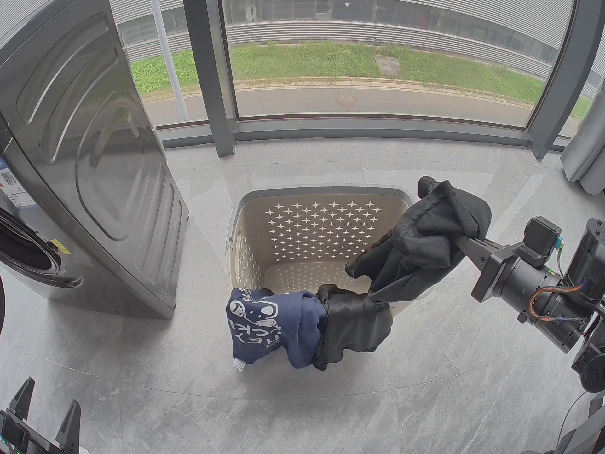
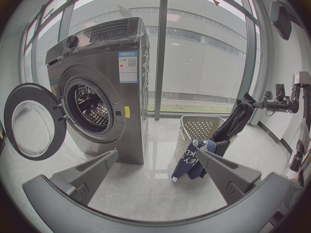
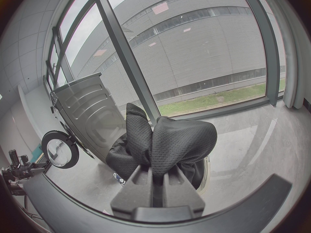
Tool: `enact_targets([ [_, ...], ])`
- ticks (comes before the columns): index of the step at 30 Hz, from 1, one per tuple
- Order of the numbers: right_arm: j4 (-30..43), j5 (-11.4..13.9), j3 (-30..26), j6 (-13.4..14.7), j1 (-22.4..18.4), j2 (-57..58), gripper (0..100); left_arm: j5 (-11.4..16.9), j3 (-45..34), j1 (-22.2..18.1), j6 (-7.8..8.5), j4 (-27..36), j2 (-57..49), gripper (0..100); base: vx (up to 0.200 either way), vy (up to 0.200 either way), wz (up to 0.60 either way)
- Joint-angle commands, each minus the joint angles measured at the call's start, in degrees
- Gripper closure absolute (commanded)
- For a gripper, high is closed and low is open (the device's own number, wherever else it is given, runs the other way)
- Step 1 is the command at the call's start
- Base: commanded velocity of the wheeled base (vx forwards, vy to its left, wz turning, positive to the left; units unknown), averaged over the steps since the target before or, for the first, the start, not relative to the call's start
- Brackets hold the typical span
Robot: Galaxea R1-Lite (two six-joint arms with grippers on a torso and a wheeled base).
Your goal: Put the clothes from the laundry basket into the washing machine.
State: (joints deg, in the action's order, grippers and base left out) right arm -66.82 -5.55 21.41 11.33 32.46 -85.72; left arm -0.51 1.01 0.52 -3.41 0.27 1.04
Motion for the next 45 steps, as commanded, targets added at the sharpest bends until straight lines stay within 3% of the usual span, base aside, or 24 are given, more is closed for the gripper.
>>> enact_targets([
  [1, -0.16, 0.01, 0.13, -0.34, 0.06, 1.26, 100, -0.02, -0.92, 0.0, -0.01, 0.0, -1.04, 0, -0.2, 0.0, 0.0],
  [7, -0.6, 0.01, 0.13, -0.6, 0.41, 1.26, 100, -0.02, -0.92, 0.0, -0.01, 0.0, -1.04, 0, -0.2, 0.0, 0.0],
  [13, -0.68, 0.01, 0.13, -0.51, 1.29, 1.17, 100, -0.02, -0.92, 0.0, -0.01, 0.0, -1.04, 0, 0.0, 0.0, 0.0],
  [45, -0.86, 0.27, -0.4, -0.43, 3.04, 0.82, 100, -0.02, -0.92, 0.0, -0.01, 0.0, -1.04, 0, 0.0, 0.2, 0.0],
])
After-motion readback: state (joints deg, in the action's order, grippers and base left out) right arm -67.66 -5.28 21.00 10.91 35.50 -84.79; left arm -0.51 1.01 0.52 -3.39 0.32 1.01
